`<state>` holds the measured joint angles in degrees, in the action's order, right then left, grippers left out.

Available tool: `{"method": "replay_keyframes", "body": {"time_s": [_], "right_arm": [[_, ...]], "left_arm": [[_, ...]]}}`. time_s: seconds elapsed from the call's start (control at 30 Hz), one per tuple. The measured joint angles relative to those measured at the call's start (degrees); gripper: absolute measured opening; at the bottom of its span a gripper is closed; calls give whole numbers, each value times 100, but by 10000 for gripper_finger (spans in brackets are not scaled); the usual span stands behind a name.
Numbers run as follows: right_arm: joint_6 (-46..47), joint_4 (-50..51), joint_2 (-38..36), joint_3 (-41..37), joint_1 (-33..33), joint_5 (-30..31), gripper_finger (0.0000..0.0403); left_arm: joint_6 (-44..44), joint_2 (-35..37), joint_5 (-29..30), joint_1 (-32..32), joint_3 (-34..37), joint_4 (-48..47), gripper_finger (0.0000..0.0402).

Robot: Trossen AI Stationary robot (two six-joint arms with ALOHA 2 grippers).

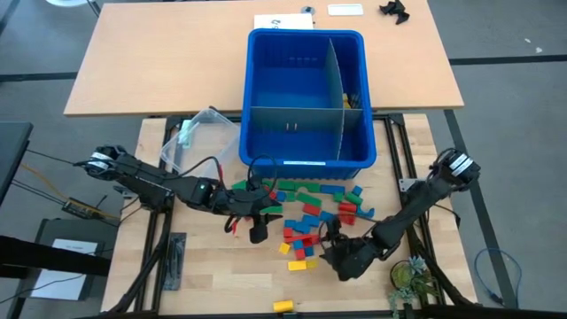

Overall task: Sort blocks
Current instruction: Put the yellow block into the blue bin

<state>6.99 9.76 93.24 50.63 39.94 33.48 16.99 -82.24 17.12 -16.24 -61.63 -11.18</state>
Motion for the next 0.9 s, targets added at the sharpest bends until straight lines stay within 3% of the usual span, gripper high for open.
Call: {"method": "replay_keyframes", "body": {"time_s": [0.13,0.27,0.5,0.9], "right_arm": [[217,146,-224,0,-4,-138,228],[201,-409,-249,0,22,-728,228],[73,-1305,219,4,20,-1251,228],[292,-1403,423,-1,21,-1226,228]], "left_arm": [[1,0,2,-1,0,4,177],[-3,0,2,-1,0,-4,177],[-10,0,22,-1,0,10,177],[-4,0,24,-1,0,22,177]]}}
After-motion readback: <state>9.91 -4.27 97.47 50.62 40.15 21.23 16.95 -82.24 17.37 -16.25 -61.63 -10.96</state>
